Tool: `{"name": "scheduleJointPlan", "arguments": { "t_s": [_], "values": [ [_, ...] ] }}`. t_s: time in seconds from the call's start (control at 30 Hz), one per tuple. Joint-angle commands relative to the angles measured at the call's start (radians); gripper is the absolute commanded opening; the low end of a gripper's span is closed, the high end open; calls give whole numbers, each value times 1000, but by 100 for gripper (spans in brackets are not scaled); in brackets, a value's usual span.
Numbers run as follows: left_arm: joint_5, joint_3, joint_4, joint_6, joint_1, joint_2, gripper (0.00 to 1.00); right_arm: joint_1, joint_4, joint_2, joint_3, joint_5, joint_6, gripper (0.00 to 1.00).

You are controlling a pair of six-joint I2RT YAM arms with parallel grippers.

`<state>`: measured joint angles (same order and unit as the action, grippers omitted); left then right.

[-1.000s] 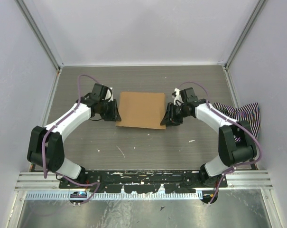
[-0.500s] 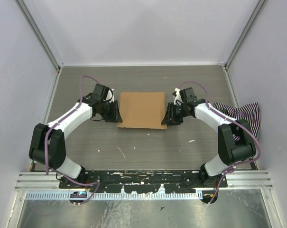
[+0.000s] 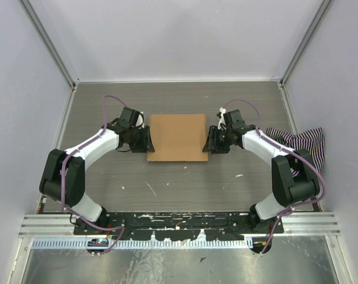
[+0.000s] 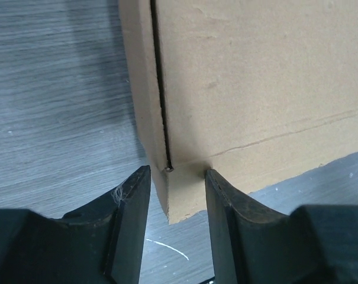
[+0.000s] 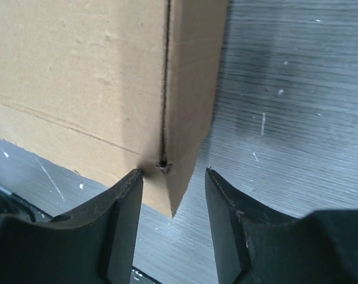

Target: Fold the paper box

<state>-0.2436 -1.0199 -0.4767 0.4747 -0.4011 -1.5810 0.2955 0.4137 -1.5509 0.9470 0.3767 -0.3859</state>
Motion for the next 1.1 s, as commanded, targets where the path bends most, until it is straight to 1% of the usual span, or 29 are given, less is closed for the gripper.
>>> {"name": "scheduleJointPlan", "arguments": {
  "t_s": [0.0,0.1,0.2,0.27,0.33,0.37,0.4,0.43,0.47,0.5,0.53,0.6,0.67,0.77,1.07],
  "values": [
    [133,11,30,-3,-19,44,49,14,-77,96,-37,-100,14,52],
    [223,-11,4,-5,-46,122,51,51,-81,163,-50,-139,13,52],
    [293,-52,-14,-8,-68,188,52,117,-49,218,-34,-214,11,52],
    [302,-87,9,-8,-73,197,53,168,-29,236,-18,-264,2,51],
    [286,-122,55,-6,-73,164,54,224,-23,241,-11,-315,-16,48],
    [257,-147,73,-12,-77,134,53,250,-27,240,-11,-331,-29,43],
    [248,-171,97,-16,-86,98,52,272,-38,236,-17,-339,-41,35],
    [249,-192,125,-25,-95,55,52,293,-60,230,-24,-340,-55,20],
    [250,-213,149,-34,-104,9,51,309,-85,220,-38,-342,-67,11],
    [250,-238,168,-38,-109,-38,51,322,-108,208,-51,-349,-74,4],
    [244,-263,182,-40,-112,-85,51,331,-122,190,-55,-360,-81,1],
    [225,-322,186,-47,-119,-170,50,342,-135,154,-49,-384,-86,1],
    [220,-347,196,-51,-132,-226,50,352,-144,125,-43,-416,-89,1],
    [231,-349,214,-62,-154,-259,50,355,-154,84,-32,-450,-95,1],
    [180,-334,211,-55,-165,-310,48,355,-188,-6,-2,-529,-119,1]
  ]
}}
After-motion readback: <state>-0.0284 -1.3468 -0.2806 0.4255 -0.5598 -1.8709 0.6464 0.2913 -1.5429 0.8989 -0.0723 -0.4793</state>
